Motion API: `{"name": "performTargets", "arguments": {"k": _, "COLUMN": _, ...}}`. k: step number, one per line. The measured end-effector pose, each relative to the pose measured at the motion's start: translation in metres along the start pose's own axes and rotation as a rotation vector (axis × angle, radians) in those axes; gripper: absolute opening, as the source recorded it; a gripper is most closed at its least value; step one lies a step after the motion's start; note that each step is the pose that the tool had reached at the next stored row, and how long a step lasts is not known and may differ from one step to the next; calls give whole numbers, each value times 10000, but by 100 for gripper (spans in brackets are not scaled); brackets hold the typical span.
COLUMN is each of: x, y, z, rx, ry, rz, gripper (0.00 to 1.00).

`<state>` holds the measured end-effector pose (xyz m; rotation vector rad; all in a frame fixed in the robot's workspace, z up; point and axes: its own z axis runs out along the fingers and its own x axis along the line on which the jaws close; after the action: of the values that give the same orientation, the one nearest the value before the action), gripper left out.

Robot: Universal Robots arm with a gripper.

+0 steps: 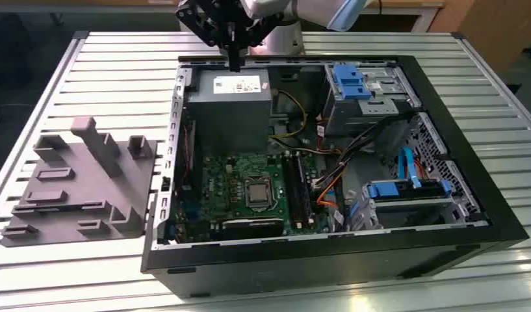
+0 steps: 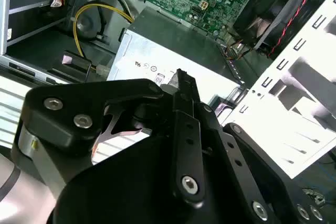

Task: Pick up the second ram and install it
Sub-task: 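Reach for the second ram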

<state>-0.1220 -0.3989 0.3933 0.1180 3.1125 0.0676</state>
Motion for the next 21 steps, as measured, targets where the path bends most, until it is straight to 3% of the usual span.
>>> {"name": "performTargets", "arguments": {"k": 21, "x": 50, "y": -4, "z": -1, "rx": 0, "ry": 0, "rz": 0, "gripper": 11}}
